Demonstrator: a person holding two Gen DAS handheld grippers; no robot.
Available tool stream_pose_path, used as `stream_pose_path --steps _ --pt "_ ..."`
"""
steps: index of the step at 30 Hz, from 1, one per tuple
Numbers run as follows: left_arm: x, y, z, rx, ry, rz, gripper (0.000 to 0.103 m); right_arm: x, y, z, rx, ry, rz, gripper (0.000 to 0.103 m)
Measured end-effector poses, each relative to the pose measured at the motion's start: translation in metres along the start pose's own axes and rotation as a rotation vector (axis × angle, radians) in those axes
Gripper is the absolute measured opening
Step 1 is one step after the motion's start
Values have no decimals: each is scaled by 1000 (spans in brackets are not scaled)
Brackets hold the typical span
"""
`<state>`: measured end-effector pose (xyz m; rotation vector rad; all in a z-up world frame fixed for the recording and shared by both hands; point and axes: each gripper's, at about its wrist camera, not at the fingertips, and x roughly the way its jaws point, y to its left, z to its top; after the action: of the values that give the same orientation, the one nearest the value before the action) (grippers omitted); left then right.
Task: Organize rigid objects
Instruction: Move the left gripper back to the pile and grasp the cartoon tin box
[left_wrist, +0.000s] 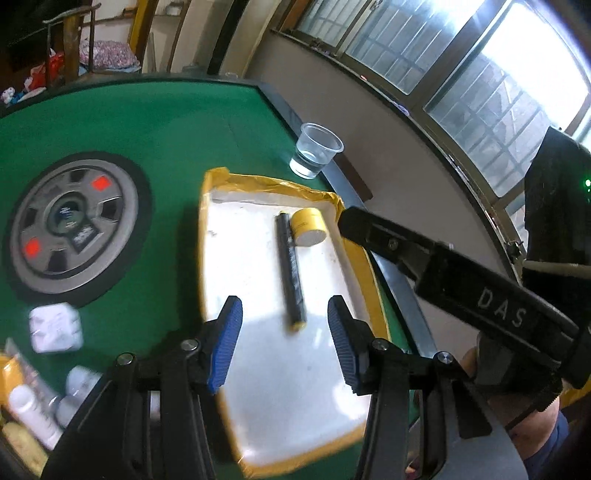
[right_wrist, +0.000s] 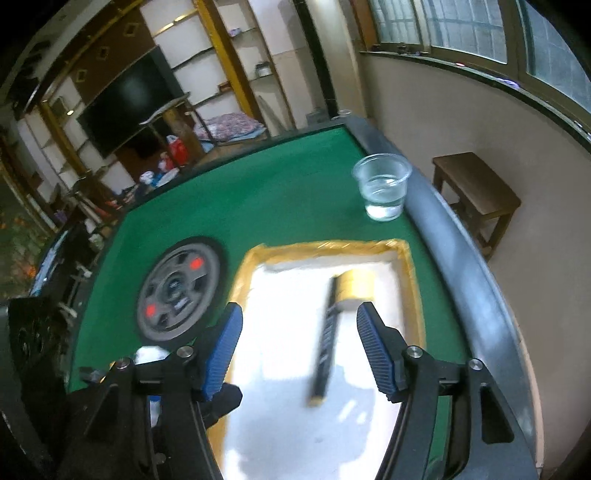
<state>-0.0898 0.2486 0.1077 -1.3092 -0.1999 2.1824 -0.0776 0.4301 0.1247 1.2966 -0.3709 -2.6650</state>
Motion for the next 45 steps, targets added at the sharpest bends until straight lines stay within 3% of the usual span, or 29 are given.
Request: stream_pose_path --steps 7,11,14,17,23,34,36,37,45 --pt "-50 32 -38 24 -17 12 46 -13 54 -35 -37 13 68 59" --pt "-90 67 -64 22 -51 90 46 -14 78 -58 -62 38 97 60" --pt "-116 103 -86 -10 -69 175 59 -8 91 -79 -66 71 113 60" --pt "-131 141 -111 -79 -57 245 61 2 104 -97 -64 119 129 60" --pt "-119 176 -140 -159 23 259 61 8 130 -122 -84 161 151 60" --pt "-78 187 -132 -128 77 307 60 1 143 -139 -62 177 111 61" --pt "-66 193 -129 -126 106 315 48 2 143 -141 -48 186 107 61" --pt "-64 195 -129 -130 107 310 47 5 144 -142 -41 195 109 61" --pt "-86 211 -151 -141 94 285 46 40 154 -156 92 321 221 61"
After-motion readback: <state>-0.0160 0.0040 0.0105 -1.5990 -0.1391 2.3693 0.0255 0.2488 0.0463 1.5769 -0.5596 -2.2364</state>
